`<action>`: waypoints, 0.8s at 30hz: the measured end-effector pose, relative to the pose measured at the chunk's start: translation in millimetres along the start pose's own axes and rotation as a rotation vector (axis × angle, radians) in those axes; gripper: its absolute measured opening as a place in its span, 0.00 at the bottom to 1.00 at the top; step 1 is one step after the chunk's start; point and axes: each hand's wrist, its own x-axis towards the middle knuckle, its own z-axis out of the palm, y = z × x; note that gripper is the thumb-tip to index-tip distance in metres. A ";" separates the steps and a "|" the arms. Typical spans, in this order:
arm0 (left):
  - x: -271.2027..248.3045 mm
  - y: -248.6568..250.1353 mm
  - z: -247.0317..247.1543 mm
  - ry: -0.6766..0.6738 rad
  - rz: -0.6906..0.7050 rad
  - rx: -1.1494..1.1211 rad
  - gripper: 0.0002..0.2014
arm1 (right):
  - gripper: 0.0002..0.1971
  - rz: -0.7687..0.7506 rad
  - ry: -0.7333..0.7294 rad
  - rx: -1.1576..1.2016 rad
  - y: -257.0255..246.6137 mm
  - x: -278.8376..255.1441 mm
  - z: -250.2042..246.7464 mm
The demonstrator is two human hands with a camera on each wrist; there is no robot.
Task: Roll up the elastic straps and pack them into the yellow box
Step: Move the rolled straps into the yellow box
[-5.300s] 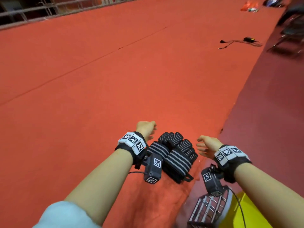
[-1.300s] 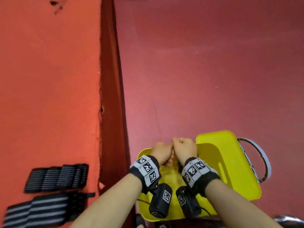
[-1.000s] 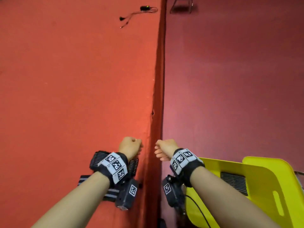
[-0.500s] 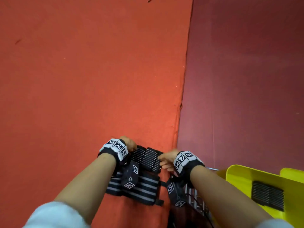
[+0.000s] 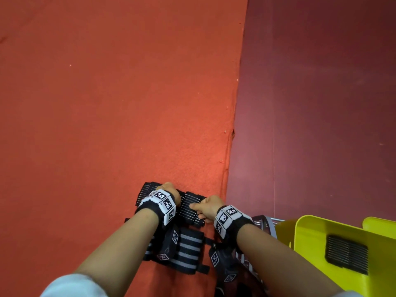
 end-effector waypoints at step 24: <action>-82.6 37.9 -51.1 -0.196 0.082 -0.507 0.25 | 0.05 -0.175 -0.073 0.405 4.1 -92.7 -73.1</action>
